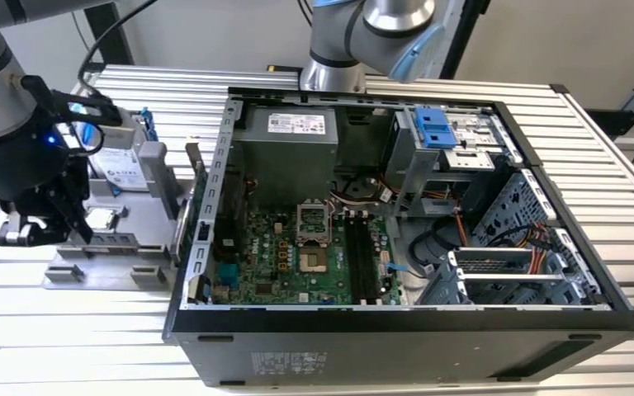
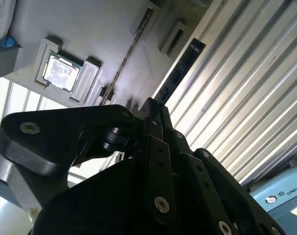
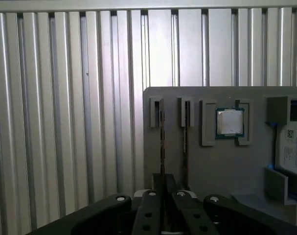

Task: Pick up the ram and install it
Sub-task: 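Pick up the ram and move it above insertion slot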

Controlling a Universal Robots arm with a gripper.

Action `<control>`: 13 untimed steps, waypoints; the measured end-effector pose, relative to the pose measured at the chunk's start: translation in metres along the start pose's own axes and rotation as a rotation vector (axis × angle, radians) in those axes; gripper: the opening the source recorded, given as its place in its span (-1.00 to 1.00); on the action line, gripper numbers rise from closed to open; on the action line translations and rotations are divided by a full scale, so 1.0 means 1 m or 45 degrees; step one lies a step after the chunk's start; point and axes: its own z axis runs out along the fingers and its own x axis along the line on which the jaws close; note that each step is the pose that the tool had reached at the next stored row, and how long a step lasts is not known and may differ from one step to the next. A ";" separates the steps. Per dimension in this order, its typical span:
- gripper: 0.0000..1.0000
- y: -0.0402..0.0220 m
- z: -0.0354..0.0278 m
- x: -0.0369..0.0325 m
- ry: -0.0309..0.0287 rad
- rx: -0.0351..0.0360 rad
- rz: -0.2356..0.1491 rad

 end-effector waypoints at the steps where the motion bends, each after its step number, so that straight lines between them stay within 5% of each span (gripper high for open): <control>1: -1.00 0.0000 -0.0013 0.0000 0.0005 0.0000 -0.003; 13: -1.00 0.0001 -0.0254 -0.0004 0.0099 0.0004 -0.005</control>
